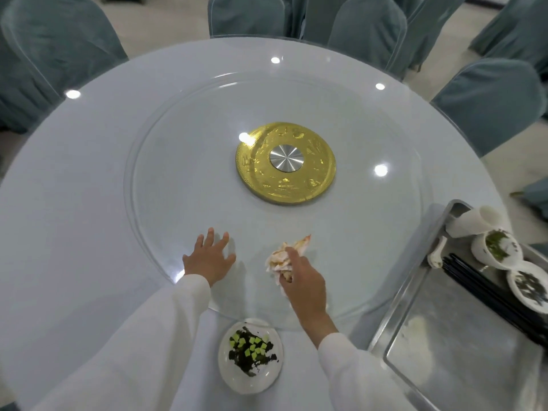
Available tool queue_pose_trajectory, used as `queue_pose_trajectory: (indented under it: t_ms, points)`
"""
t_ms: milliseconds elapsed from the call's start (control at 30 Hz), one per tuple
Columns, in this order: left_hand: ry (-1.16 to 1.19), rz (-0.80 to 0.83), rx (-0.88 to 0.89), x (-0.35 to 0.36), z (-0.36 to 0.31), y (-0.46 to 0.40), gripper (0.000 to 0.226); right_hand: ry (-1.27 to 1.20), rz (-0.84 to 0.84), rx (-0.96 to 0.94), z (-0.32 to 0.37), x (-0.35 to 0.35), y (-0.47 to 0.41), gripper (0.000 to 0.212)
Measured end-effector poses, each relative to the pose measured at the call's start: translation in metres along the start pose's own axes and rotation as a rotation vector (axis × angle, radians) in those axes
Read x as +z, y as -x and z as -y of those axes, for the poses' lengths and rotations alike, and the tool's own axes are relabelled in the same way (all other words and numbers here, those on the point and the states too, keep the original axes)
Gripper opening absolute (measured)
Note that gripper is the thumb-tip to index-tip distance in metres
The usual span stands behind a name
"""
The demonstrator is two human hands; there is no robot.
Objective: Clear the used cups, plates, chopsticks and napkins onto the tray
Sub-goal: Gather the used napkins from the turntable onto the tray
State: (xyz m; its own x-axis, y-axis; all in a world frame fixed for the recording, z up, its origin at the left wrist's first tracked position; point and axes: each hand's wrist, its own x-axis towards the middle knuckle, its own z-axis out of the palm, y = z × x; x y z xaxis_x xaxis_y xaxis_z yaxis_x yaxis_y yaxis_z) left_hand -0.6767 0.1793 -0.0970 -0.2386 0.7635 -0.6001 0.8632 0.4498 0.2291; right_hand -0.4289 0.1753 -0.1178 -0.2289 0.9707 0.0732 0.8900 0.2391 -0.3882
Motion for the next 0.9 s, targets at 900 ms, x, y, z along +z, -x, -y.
queue_pose_trajectory:
  t_ms: [900]
  points:
    - [0.619, -0.103, 0.246, 0.046, 0.013, 0.173, 0.037, -0.677, -0.028, 0.596, 0.029, -0.061, 0.130, 0.044]
